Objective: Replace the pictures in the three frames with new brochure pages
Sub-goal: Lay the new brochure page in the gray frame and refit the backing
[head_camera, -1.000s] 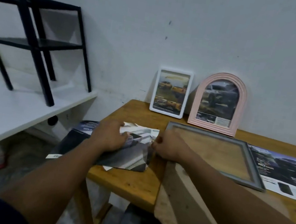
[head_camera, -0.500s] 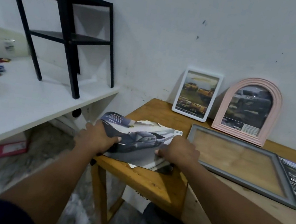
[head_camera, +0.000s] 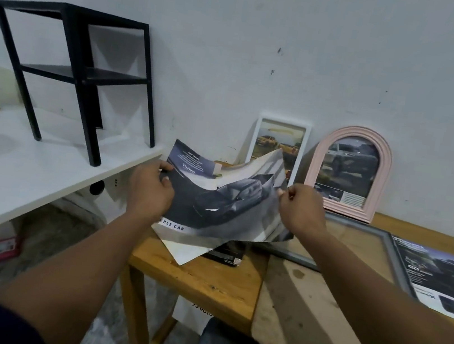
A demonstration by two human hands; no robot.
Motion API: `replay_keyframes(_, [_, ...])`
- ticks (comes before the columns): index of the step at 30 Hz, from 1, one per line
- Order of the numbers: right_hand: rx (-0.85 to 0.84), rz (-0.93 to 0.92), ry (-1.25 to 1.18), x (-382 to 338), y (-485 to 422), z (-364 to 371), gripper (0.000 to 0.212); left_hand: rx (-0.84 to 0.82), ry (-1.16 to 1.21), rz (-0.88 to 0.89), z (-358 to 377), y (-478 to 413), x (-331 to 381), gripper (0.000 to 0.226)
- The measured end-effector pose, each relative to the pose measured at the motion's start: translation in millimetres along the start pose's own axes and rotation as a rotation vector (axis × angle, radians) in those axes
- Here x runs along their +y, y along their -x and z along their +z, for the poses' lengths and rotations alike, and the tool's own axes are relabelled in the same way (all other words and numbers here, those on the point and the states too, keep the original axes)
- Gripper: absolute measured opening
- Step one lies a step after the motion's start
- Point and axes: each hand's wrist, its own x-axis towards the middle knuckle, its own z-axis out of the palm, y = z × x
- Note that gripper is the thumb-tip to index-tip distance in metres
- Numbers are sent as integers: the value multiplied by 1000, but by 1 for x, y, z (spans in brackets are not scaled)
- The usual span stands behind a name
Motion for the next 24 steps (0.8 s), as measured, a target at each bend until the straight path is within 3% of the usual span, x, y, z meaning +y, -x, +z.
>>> replay_keyframes(5, [87,106,22,50,-14,-66,26,-84,133,36,38,13,56,22])
replay_keyframes(13, [237,257,154,150,-11,-134,20,-304,158,210,140,51,121,21])
replay_keyframes(24, [21,340,375,198,6,-109,26,-484,-221,295,176,73,93,18])
